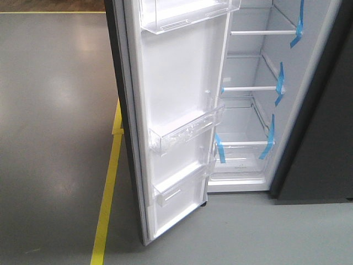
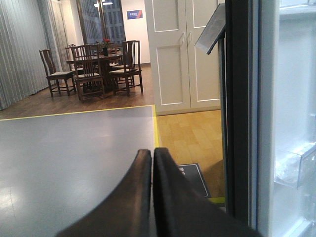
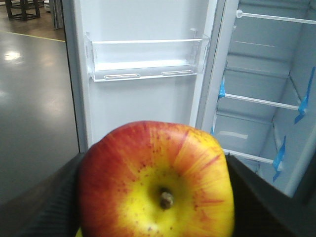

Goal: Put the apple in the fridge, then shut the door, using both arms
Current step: 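Approach the refrigerator door bins with the apple held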

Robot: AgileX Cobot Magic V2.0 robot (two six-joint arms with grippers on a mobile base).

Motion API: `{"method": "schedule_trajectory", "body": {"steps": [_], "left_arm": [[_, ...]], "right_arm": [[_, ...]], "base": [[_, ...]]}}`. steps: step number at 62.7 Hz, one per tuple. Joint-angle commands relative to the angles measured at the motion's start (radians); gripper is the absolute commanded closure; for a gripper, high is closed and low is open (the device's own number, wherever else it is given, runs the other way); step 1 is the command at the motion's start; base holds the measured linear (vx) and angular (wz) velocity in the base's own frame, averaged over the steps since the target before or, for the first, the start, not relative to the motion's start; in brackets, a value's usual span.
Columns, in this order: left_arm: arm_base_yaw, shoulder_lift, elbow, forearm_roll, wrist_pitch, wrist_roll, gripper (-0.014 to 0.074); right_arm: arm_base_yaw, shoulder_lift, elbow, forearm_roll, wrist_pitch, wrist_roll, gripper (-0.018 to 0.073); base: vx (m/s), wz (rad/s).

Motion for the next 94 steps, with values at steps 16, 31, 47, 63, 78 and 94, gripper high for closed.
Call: {"method": "schedule_trajectory", "body": {"steps": [16, 31, 47, 63, 78, 94], "left_arm": [[-0.002, -0.017, 0.021, -0.003, -0.075, -0.002, 0.0603], [-0.002, -0.017, 0.021, -0.003, -0.075, -0.002, 0.0603], [-0.002, -0.017, 0.021, -0.003, -0.075, -0.002, 0.0603], [-0.002, -0.017, 0.021, -0.003, -0.075, -0.002, 0.0603], [-0.002, -0.017, 0.021, -0.003, -0.075, -0.002, 0.0603], [-0.002, -0.017, 0.021, -0.003, -0.075, -0.002, 0.0603]], "right_arm": [[-0.002, -0.001, -0.024, 0.029, -0.074, -0.007, 0.0566], [-0.002, -0.001, -0.024, 0.029, -0.074, -0.007, 0.0566], [-0.002, -0.001, -0.024, 0.029, -0.074, -0.007, 0.0566], [-0.002, -0.001, -0.024, 0.029, -0.074, -0.007, 0.0566], [-0.002, -0.001, -0.024, 0.029, -0.074, -0.007, 0.0566], [-0.002, -0.001, -0.024, 0.029, -0.074, -0.007, 0.0566]], "base": [[0.17, 0.00], [0.15, 0.02], [0.12, 0.01], [0.10, -0.01], [0.08, -0.01], [0.08, 0.00]]}}
